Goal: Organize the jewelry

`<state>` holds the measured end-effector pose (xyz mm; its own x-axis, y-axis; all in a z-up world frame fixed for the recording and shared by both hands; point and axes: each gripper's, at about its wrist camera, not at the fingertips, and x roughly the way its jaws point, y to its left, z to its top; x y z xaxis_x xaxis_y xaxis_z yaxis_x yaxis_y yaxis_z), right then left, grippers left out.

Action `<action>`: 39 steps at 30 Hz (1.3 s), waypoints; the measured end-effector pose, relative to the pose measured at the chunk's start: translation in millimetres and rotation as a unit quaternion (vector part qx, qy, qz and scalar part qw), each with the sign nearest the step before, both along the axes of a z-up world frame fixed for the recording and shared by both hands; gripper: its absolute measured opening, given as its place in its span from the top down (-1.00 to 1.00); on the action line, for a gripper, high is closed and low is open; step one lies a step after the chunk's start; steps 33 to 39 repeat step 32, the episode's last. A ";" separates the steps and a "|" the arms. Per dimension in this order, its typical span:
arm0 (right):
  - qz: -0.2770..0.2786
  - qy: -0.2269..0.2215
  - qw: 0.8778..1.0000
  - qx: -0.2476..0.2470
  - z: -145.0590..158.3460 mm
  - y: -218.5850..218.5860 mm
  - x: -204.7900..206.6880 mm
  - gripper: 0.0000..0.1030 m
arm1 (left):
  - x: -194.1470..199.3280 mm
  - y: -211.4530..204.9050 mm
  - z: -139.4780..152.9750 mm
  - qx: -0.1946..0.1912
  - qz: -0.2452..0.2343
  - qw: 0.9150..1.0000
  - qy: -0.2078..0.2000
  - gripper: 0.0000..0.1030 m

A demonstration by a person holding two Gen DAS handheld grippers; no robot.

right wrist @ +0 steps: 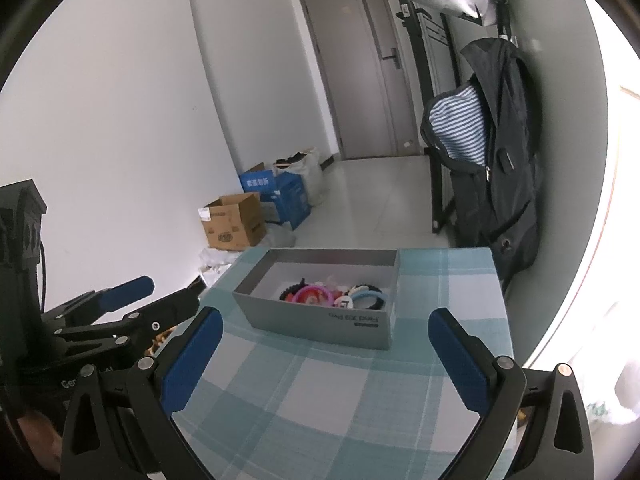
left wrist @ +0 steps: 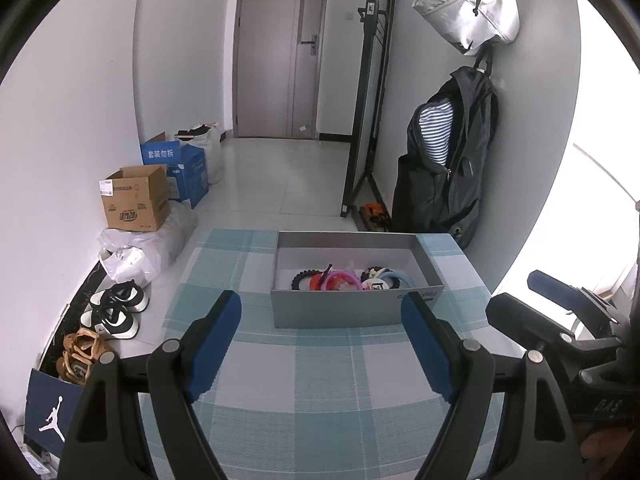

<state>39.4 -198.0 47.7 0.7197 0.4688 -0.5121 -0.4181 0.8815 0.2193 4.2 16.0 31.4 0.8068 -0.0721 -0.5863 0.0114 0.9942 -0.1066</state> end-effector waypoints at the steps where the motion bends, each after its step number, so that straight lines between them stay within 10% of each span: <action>1: 0.000 0.001 1.000 -0.001 -0.3 0.1 0.5 -1.00 | 0.2 -0.3 0.7 0.000 0.001 1.000 0.000 -0.53; 39: 0.000 0.007 1.000 0.002 -1.5 -1.3 3.5 -1.00 | -4.4 4.9 2.2 -0.013 0.011 1.000 -0.022 -0.53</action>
